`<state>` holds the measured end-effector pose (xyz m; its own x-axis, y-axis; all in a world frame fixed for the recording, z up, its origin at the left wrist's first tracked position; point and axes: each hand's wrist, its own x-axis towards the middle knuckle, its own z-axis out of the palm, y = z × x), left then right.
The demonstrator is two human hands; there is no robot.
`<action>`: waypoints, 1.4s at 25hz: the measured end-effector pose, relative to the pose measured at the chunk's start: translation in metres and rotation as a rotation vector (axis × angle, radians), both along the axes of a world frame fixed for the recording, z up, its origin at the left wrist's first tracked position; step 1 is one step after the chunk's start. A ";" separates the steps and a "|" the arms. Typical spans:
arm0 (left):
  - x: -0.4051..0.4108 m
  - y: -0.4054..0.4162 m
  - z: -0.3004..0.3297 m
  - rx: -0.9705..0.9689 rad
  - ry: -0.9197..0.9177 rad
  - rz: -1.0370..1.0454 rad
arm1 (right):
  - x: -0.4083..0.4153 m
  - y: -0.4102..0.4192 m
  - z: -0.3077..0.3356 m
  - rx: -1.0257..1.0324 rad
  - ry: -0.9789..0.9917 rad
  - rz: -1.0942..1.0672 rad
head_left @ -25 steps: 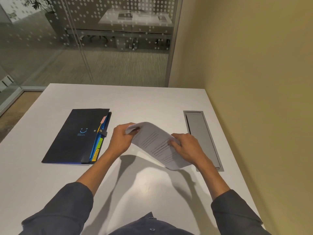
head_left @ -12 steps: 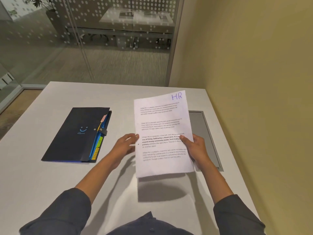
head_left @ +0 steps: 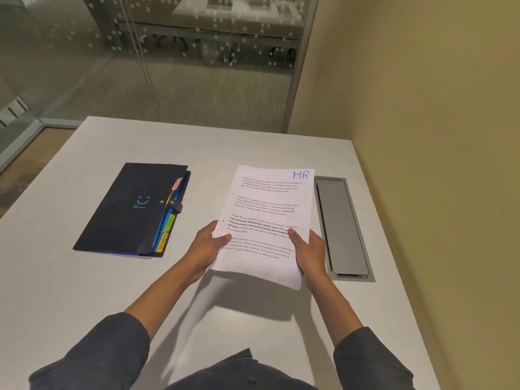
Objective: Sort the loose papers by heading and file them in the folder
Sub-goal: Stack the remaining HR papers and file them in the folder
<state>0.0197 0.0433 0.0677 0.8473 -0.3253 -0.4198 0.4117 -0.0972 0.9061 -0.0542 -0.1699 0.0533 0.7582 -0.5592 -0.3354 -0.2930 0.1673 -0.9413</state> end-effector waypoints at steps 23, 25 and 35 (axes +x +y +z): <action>0.120 0.073 -0.087 0.192 0.222 0.327 | 0.066 0.073 -0.013 0.010 0.036 0.084; 0.130 0.071 -0.098 0.219 0.199 0.317 | 0.069 0.074 -0.014 0.008 0.036 0.092; 0.173 0.053 -0.135 0.217 0.261 0.558 | 0.065 0.071 -0.019 0.060 0.082 0.066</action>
<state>0.1928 0.0965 -0.0674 0.7259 0.2492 -0.6411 0.6570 0.0247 0.7535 0.0107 -0.0988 0.0339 0.7611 -0.4862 -0.4293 -0.3808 0.2007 -0.9026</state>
